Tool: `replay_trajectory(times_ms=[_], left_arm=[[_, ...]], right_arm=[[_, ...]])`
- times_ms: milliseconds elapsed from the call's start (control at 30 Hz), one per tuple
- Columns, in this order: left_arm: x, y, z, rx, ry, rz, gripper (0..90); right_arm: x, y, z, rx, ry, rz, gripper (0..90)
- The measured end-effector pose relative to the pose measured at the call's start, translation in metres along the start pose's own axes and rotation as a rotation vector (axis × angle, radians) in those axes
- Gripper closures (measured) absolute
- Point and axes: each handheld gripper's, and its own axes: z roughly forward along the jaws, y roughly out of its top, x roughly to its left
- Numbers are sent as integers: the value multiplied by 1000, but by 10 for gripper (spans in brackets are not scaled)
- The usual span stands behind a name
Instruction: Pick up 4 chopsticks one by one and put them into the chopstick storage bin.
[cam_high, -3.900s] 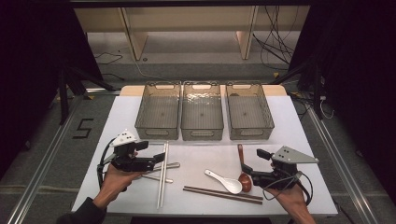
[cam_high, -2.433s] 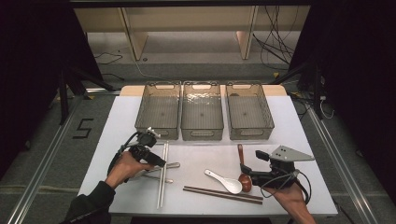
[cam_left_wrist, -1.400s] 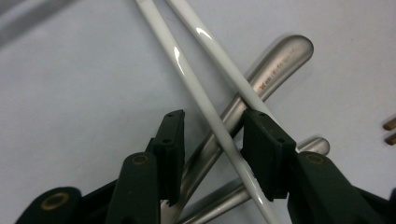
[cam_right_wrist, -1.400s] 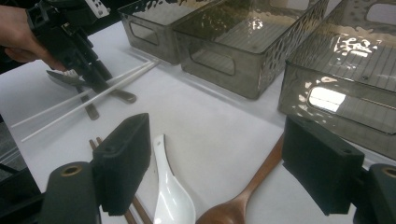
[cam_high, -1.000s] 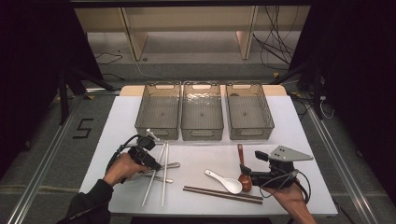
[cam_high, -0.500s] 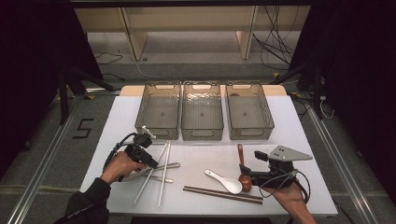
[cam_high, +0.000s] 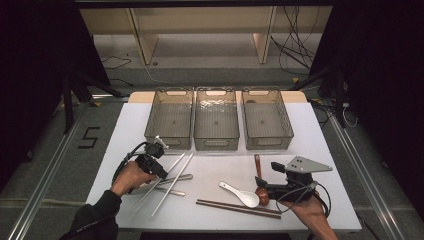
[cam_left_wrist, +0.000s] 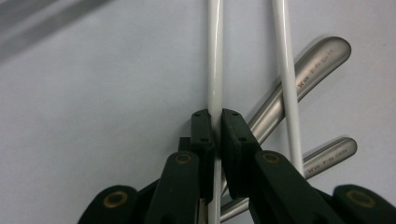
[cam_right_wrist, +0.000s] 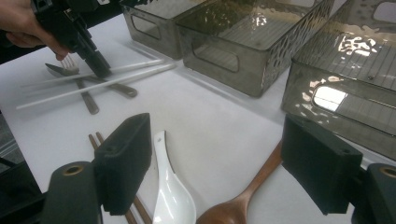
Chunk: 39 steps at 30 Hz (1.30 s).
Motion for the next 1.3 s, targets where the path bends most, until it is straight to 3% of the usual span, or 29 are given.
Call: replay_trajectory(times_ms=[333, 500, 767, 1033, 1200, 1300], left_arm=[[-2, -1, -17, -59, 19, 32, 840], [-6, -2, -31, -78, 10, 77, 841], [-13, 3, -55, -169, -7, 117, 841], [-2, 26, -79, -299, 0, 98, 841], [8, 44, -89, -355, 18, 89, 841], [17, 55, -93, -384, 7, 73, 841]], right_arm=[[0, 0, 0, 1, 1, -3, 261], [1, 0, -1, 1, 7, -3, 262], [0, -1, -1, -6, 7, 0, 262], [-1, -1, -2, -8, 6, 6, 262], [-1, -1, -2, -11, 10, 10, 261], [-1, -1, -2, -10, 11, 11, 261]])
